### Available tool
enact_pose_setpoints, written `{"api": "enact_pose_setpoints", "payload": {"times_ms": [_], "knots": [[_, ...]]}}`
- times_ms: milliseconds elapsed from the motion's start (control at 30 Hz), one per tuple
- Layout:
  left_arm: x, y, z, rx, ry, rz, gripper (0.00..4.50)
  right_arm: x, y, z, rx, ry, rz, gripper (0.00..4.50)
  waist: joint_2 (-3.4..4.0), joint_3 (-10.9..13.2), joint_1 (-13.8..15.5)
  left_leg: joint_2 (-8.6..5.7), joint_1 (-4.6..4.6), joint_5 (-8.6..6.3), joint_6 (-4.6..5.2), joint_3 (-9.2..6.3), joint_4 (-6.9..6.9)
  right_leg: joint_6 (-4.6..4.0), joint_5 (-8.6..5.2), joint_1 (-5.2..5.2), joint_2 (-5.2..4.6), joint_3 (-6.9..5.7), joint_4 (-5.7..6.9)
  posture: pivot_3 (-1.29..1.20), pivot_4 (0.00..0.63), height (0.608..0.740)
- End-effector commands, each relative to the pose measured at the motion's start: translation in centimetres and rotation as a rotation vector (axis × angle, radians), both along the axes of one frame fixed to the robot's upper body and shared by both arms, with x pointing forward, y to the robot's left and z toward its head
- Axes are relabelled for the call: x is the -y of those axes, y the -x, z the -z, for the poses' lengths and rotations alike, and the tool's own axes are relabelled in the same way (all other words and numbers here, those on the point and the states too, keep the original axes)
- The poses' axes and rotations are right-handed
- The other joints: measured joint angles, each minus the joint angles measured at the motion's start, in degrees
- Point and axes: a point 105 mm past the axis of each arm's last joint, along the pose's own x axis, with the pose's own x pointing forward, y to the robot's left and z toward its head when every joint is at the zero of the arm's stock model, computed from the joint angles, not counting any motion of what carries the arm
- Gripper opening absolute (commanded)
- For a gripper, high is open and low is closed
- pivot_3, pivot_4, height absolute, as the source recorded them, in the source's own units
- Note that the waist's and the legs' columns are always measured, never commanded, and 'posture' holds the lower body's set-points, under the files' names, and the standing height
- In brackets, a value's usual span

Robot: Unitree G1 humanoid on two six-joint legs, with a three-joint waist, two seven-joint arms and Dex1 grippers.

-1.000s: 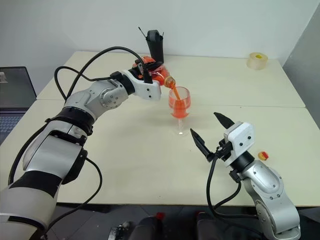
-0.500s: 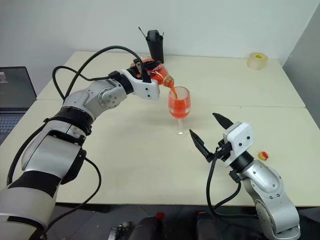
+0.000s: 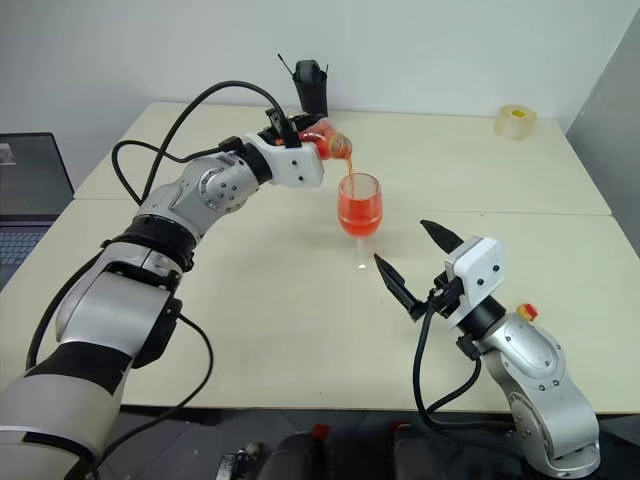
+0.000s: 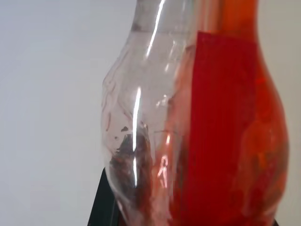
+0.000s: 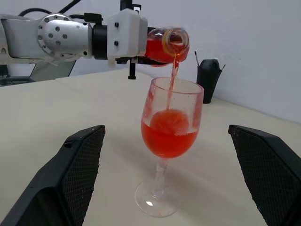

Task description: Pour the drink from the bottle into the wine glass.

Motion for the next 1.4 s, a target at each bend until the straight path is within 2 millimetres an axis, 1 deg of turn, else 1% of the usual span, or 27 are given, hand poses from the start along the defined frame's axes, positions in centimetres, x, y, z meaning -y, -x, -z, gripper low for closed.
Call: {"api": "enact_pose_setpoints", "payload": {"times_ms": [33, 100, 200, 267, 333, 400, 467, 533, 600, 733, 933, 1000, 1033, 1067, 1300, 1333, 1400], "knots": [[-0.5, 0.0, -1.1, -0.138, 0.240, 0.048, 0.95, 0.0, 0.0, -1.0, 0.032, -0.017, -0.008, 4.50, 0.01, 0.0, -0.1, 0.00, 0.02, 0.00, 0.00, 0.01, 0.00, 0.00, 0.00, 0.00, 0.00, 0.00, 0.01, 0.00, 0.150, 0.740], [-0.8, -0.2, -0.8, -0.224, 0.332, 0.061, 0.95, -0.1, -0.1, -1.3, 0.038, -0.019, -0.015, 4.50, 0.01, 0.0, -0.2, 0.02, 0.03, 0.00, 0.00, 0.02, 0.01, 0.00, 0.00, 0.00, 0.01, 0.01, 0.03, 0.00, 0.150, 0.740], [-2.2, -0.5, 0.4, -0.368, 0.484, 0.064, 0.95, -0.4, -0.3, -2.0, 0.047, -0.024, -0.031, 4.50, 0.01, 0.0, -0.5, 0.04, 0.04, 0.00, 0.00, 0.01, 0.01, 0.00, 0.00, 0.00, 0.03, 0.02, 0.04, 0.00, 0.150, 0.740], [-3.7, -0.8, 1.4, -0.458, 0.623, 0.042, 0.95, -0.6, -1.1, -2.4, -0.011, -0.039, -0.044, 4.50, 0.02, 0.0, -1.0, 0.18, 0.04, 0.00, 0.00, -0.01, 0.02, 0.00, 0.00, -0.01, 0.03, 0.02, 0.06, 0.00, 0.150, 0.740], [-5.4, -0.7, 2.5, -0.531, 0.766, 0.013, 0.95, -1.3, -1.8, -2.9, -0.099, -0.059, -0.094, 4.50, 0.02, 0.0, -1.4, 0.30, 0.05, 0.00, 0.00, -0.04, 0.04, 0.00, 0.00, 0.00, 0.03, 0.03, 0.11, 0.00, 0.150, 0.740], [-7.2, -0.4, 3.9, -0.581, 0.898, -0.025, 0.95, -1.8, -2.0, -4.2, -0.121, -0.076, -0.142, 4.50, 0.03, 0.0, -1.5, 0.38, 0.06, 0.01, -0.01, -0.09, 0.04, -0.01, 0.00, 0.00, 0.02, 0.02, 0.14, 0.00, 0.150, 0.740], [-8.9, 0.3, 5.3, -0.605, 0.989, -0.072, 0.95, -2.5, -2.0, -5.2, -0.139, -0.063, -0.183, 4.50, 0.03, 0.0, -1.6, 0.40, 0.06, 0.01, -0.01, -0.15, 0.04, -0.01, 0.00, 0.00, 0.00, 0.06, 0.15, 0.00, 0.150, 0.740], [-10.2, 1.2, 6.6, -0.611, 1.049, -0.123, 0.95, -3.2, -1.9, -5.2, -0.217, -0.002, -0.234, 4.50, 0.05, 0.0, -1.7, 0.39, 0.04, 0.01, -0.01, -0.18, 0.04, -0.01, 0.00, 0.00, -0.02, 0.11, 0.15, 0.00, 0.150, 0.740], [-11.3, 2.0, 7.7, -0.615, 1.104, -0.176, 0.95, -3.6, -1.7, -4.7, -0.300, 0.075, -0.266, 4.50, 0.02, -0.1, -1.6, 0.39, 0.04, 0.01, -0.01, -0.20, 0.04, -0.02, 0.00, 0.00, -0.11, 0.16, 0.16, 0.00, 0.150, 0.740], [-13.1, 3.2, 9.7, -0.593, 1.165, -0.288, 0.95, -5.0, -1.1, -5.0, -0.326, 0.144, -0.343, 4.50, -0.02, -0.1, -1.1, 0.35, -0.04, 0.00, -0.01, -0.37, 0.08, -0.02, 0.00, 0.02, -0.18, 0.06, 0.14, 0.00, 0.150, 0.740], [-13.8, 3.7, 11.0, -0.562, 1.161, -0.359, 0.95, -6.0, -1.2, -3.7, -0.395, 0.227, -0.379, 4.50, -0.07, -0.1, -0.9, 0.30, -0.05, 0.00, 0.00, -0.36, 0.08, -0.02, 0.00, 0.03, -0.17, 0.05, 0.13, 0.00, 0.150, 0.740], [-13.7, 3.9, 11.6, -0.563, 1.150, -0.371, 1.67, -6.3, -1.3, -3.5, -0.401, 0.239, -0.385, 4.50, -0.07, -0.1, -1.0, 0.30, -0.05, 0.00, 0.00, -0.32, 0.07, -0.02, 0.00, 0.03, -0.17, 0.08, 0.12, 0.00, 0.150, 0.740], [-13.7, 4.0, 11.9, -0.567, 1.147, -0.380, 1.93, -6.4, -1.4, -3.5, -0.401, 0.242, -0.387, 4.50, -0.07, -0.1, -1.0, 0.30, -0.05, 0.00, 0.01, -0.31, 0.07, -0.02, 0.00, 0.03, -0.17, 0.09, 0.12, 0.00, 0.150, 0.740], [-13.7, 4.1, 12.1, -0.569, 1.144, -0.386, 2.29, -6.4, -1.4, -3.4, -0.401, 0.246, -0.388, 4.50, -0.06, -0.2, -1.0, 0.32, -0.04, 0.00, 0.01, -0.33, 0.06, -0.02, 0.00, 0.03, -0.17, 0.08, 0.12, 0.00, 0.150, 0.740], [-14.4, 4.7, 12.4, -0.565, 1.145, -0.424, 4.40, -6.3, -1.7, -3.1, -0.403, 0.260, -0.387, 4.50, -0.06, -0.2, -1.1, 0.33, -0.04, 0.00, 0.01, -0.32, 0.06, -0.02, 0.00, 0.03, -0.17, 0.08, 0.12, 0.00, 0.150, 0.740], [-14.5, 4.8, 12.3, -0.565, 1.140, -0.428, 4.48, -6.3, -1.8, -3.1, -0.403, 0.261, -0.387, 4.50, -0.06, -0.2, -1.1, 0.34, -0.04, -0.01, 0.01, -0.33, 0.06, -0.02, 0.00, 0.02, -0.17, 0.08, 0.11, 0.00, 0.150, 0.740], [-14.5, 4.9, 12.2, -0.565, 1.127, -0.431, 4.48, -6.3, -1.8, -3.0, -0.403, 0.264, -0.390, 4.50, -0.07, -0.2, -1.1, 0.34, -0.04, -0.01, 0.01, -0.33, 0.06, -0.02, 0.00, 0.03, -0.17, 0.08, 0.11, 0.00, 0.150, 0.740]]}}
